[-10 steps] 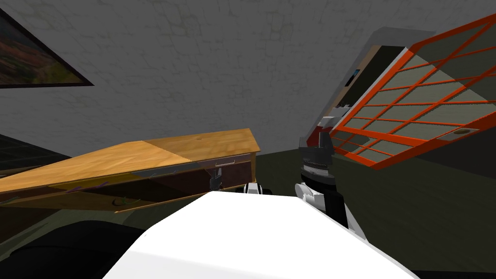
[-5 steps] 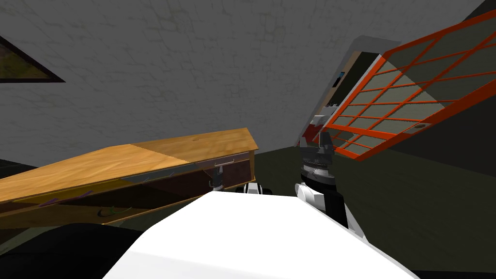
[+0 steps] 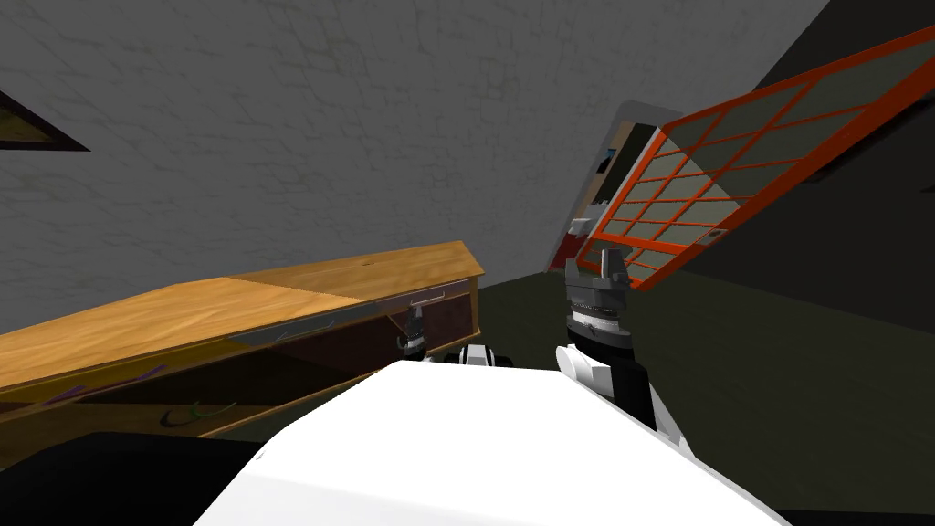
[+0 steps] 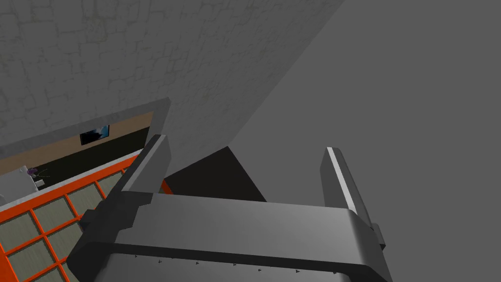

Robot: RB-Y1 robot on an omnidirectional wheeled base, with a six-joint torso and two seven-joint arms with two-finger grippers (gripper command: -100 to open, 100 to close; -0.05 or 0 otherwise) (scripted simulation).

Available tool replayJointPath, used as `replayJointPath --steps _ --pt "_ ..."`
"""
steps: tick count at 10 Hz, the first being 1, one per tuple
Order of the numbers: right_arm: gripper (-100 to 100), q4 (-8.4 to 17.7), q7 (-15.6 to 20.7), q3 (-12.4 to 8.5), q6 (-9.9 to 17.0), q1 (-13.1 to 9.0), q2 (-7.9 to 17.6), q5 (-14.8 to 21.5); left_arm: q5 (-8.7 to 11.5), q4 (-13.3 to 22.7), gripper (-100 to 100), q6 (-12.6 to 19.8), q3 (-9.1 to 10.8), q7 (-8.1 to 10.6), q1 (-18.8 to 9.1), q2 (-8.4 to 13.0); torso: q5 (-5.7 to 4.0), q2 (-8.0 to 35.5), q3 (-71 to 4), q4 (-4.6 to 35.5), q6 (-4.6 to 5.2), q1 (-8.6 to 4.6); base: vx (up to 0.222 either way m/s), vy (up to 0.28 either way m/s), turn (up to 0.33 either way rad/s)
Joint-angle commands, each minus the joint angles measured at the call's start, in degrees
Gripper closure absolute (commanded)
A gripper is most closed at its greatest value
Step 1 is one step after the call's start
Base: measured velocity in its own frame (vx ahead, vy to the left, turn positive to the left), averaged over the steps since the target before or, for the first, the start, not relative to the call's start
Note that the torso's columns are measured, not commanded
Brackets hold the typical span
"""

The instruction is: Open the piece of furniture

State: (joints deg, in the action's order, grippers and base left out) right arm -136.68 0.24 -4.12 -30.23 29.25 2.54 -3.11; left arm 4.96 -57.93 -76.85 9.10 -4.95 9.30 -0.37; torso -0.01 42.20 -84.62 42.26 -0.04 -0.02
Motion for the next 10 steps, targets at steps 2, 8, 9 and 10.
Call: replayJointPath --steps 2,8,9,10 --pt "0 0.0 0.0 0.0 0.0 -0.01 0.0 0.0 1.06 2.17 -100 3.06 2.53 -4.12 -6.33 -1.65 0.03 0.16 0.1 0.05 0.05 0.08 -0.128 0.056 -0.225" --pt "0 -0.01 0.0 0.0 -0.01 0.04 0.0 0.0 0.39 0.75 100 1.16 0.94 -1.54 -2.46 -0.61 -0.36 0.11 -0.04 0.34 -0.19 -0.19 0.016 -0.013 0.062" --pt "0 -0.01 0.0 -0.01 -0.01 0.04 0.0 0.0 0.06 0.04 100 0.22 0.14 -0.25 -0.52 -0.09 -0.24 0.3 0.15 0.26 -0.02 -0.1 0.178 -0.042 0.151" --pt "0 -0.01 0.0 -0.01 -0.01 0.04 0.0 0.0 -0.28 -0.66 100 -0.73 -0.65 1.04 1.41 0.43 -0.17 0.31 0.21 0.2 -0.03 -0.05 0.151 -0.051 0.237"
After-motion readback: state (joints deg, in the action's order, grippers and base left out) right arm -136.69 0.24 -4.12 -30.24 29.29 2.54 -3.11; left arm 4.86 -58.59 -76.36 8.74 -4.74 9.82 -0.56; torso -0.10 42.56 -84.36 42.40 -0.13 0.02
